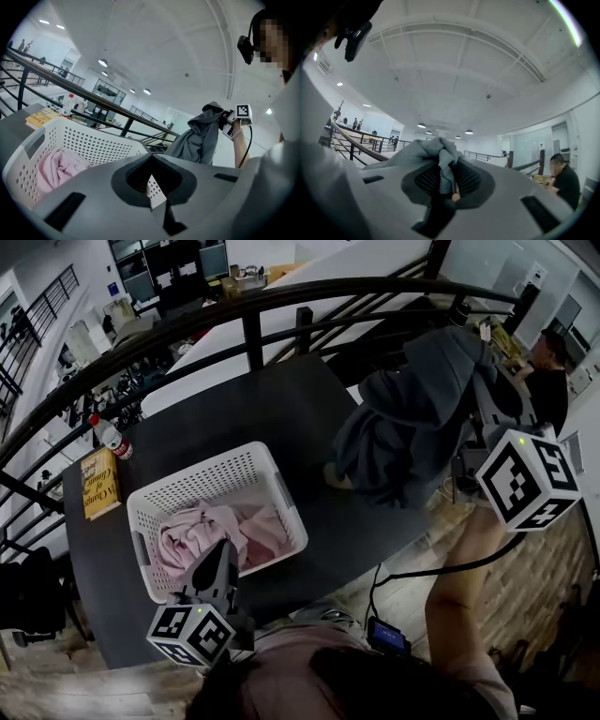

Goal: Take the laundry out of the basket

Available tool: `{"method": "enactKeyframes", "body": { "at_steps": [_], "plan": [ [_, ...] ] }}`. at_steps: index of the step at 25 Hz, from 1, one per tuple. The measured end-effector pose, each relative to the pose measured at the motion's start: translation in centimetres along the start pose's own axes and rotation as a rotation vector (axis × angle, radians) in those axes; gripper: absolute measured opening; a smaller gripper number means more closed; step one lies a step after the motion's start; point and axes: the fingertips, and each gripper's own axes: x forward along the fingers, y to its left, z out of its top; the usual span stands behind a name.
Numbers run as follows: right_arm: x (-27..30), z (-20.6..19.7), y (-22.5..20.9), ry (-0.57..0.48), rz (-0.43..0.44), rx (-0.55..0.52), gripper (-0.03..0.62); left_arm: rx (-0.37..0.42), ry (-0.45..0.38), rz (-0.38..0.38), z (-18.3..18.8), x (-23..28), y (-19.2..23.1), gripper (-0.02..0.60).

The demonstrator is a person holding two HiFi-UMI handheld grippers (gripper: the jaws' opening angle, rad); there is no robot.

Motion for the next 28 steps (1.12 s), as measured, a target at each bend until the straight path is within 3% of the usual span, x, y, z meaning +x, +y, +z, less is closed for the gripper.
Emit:
{"method": "enactKeyframes", "body": {
  "at_steps": [17, 28],
  "plan": [
    [-0.5, -17.3, -0.7, 0.4, 0.036, 0.069, 0.067, 0.027, 0.098, -0.061, -1.1, 3.0, -2.3, -0.002],
    [1.6, -26.2, 1.5, 0.538, 0.133, 0.191, 0.067, 0.018, 0.103, -0.03, -1.4, 3.3, -1.5, -0.002]
  ]
}}
